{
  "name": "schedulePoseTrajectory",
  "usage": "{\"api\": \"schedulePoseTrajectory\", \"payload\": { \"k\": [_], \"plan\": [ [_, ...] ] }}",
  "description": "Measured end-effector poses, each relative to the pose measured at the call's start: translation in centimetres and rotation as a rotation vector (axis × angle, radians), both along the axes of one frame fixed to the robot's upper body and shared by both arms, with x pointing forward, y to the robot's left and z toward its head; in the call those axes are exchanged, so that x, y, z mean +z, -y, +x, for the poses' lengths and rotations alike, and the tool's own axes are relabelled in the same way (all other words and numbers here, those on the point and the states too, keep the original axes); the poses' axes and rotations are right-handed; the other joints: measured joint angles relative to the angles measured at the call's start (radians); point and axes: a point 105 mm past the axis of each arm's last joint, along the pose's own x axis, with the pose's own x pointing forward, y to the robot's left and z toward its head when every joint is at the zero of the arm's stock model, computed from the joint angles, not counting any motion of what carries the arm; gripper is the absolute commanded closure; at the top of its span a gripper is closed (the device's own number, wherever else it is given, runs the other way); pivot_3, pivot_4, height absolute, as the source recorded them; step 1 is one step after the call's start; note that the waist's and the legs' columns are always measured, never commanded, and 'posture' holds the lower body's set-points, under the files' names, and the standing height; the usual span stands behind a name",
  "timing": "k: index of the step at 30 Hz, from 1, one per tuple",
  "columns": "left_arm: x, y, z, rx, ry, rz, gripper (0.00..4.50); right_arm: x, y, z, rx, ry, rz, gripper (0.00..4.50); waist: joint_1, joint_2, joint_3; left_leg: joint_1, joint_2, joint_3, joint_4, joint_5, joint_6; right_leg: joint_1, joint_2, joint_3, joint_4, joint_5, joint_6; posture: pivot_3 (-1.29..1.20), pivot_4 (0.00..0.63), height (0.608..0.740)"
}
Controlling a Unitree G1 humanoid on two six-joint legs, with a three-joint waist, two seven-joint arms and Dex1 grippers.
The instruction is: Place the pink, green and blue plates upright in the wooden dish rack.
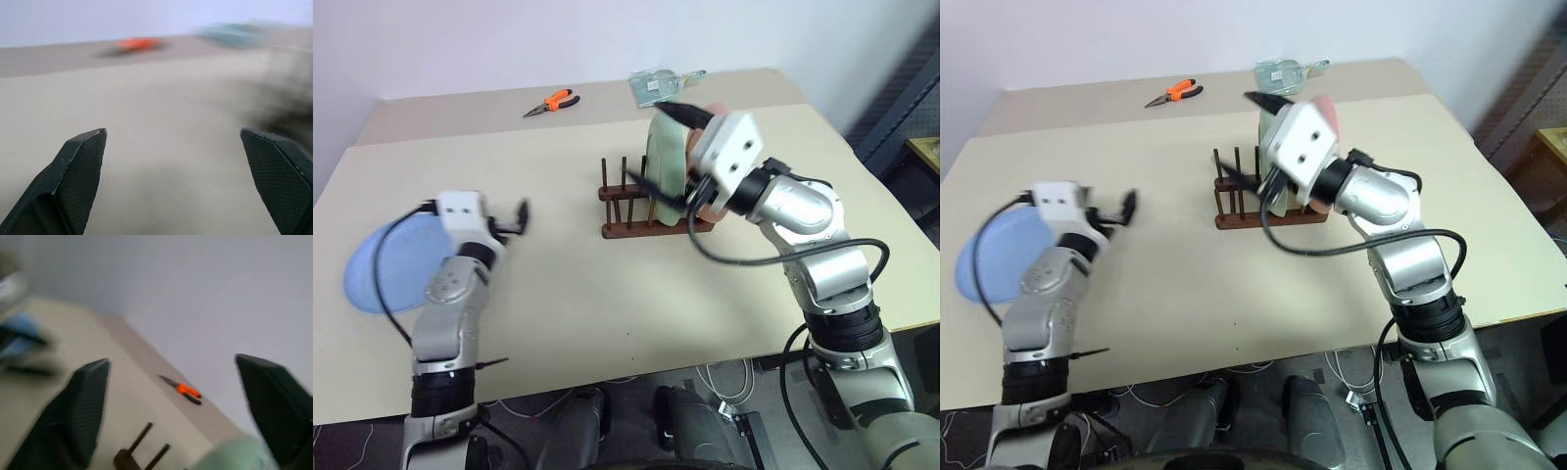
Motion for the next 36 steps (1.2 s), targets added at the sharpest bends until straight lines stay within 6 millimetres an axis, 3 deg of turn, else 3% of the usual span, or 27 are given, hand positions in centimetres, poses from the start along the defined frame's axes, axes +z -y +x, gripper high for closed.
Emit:
{"api": "schedulePoseTrajectory", "payload": {
  "k": [4, 6, 10, 15, 18, 24, 27, 29, 31, 36],
  "plan": [
    [-1.3, -8.4, -3.2, 0.506, -0.12, -0.108, 0.0, -2.7, -2.5, -0.6, 0.079, 0.022, -0.125, 0.04, -0.001, -0.001, 0.0, 0.0, 0.0, 0.0, 0.0, 0.0, 0.0, 0.0, 0.0, 0.0, 0.0, 0.0, 0.0, 0.0, 0.15, 0.729],
    [-2.1, -10.8, -5.1, 0.653, -0.155, -0.159, 0.0, -3.6, -2.9, -0.7, 0.091, 0.02, -0.143, 0.04, 0.002, -0.001, 0.0, 0.0, 0.0, 0.0, 0.001, 0.0, -0.001, 0.0, 0.0, 0.0, 0.001, 0.0, 0.0, 0.0, 0.15, 0.729],
    [-2.4, -12.1, -7.9, 0.812, -0.153, -0.262, 0.0, -4.4, -3.9, -0.9, 0.133, 0.016, -0.157, 0.04, 0.009, -0.005, -0.002, 0.0, -0.001, -0.004, 0.004, -0.001, -0.003, 0.004, -0.001, -0.004, 0.0, 0.0, 0.0, 0.0, 0.15, 0.729],
    [-4.3, -11.5, -9.2, 0.862, -0.19, -0.478, 0.0, -5.1, -4.2, -1.0, 0.153, 0.008, -0.16, 0.04, 0.004, -0.006, -0.002, 0.0, -0.001, -0.005, 0.005, -0.001, -0.003, 0.004, -0.001, -0.005, 0.001, 0.0, 0.0, 0.0, 0.15, 0.729],
    [-6.1, -10.4, -9.1, 0.825, -0.223, -0.625, 1.39, -5.4, -4.2, -0.9, 0.153, 0.004, -0.165, 0.0, 0.004, -0.006, -0.002, 0.0, -0.001, -0.005, 0.005, 0.0, -0.003, 0.004, 0.0, -0.005, 0.001, 0.0, 0.0, 0.0, 0.15, 0.729],
    [-6.2, -10.4, -8.9, 0.807, -0.195, -0.77, 4.45, -5.5, -4.2, -1.1, 0.159, 0.004, -0.169, 0.0, 0.006, -0.006, -0.002, 0.0, -0.001, -0.006, 0.005, 0.0, -0.005, 0.004, 0.0, -0.006, 0.002, 0.0, 0.0, 0.0, 0.15, 0.729],
    [-4.7, -10.6, -8.1, 0.755, -0.164, -0.697, 4.49, -5.9, -4.0, -0.8, 0.147, -0.026, -0.178, 0.0, 0.005, -0.006, -0.002, 0.001, -0.001, -0.006, 0.005, 0.0, -0.005, 0.004, 0.0, -0.006, 0.003, 0.0, 0.0, 0.0, 0.15, 0.729],
    [-2.2, -9.9, -6.2, 0.631, -0.108, -0.561, 4.49, -6.2, -3.8, -0.7, 0.136, -0.033, -0.186, 0.0, 0.007, -0.006, -0.002, 0.001, -0.002, -0.006, 0.005, 0.001, -0.006, 0.004, 0.0, -0.006, 0.003, 0.0, 0.0, 0.0, 0.15, 0.729],
    [1.1, -8.0, -4.0, 0.469, -0.018, -0.439, 4.49, -6.2, -3.7, -0.6, 0.122, -0.014, -0.2, 0.0, 0.008, -0.007, -0.002, 0.0, -0.002, -0.006, 0.005, 0.0, -0.006, 0.005, 0.0, -0.006, 0.002, 0.0, 0.0, 0.0, 0.15, 0.729],
    [9.4, -0.5, -0.1, 0.077, 0.206, -0.324, 4.49, -6.1, -3.7, -0.5, 0.092, 0.082, -0.238, 0.0, 0.002, -0.007, -0.002, 0.0, -0.002, -0.006, 0.004, 0.002, -0.009, 0.004, 0.0, -0.006, 0.003, 0.0, 0.0, 0.0, 0.15, 0.729]
  ]
}}
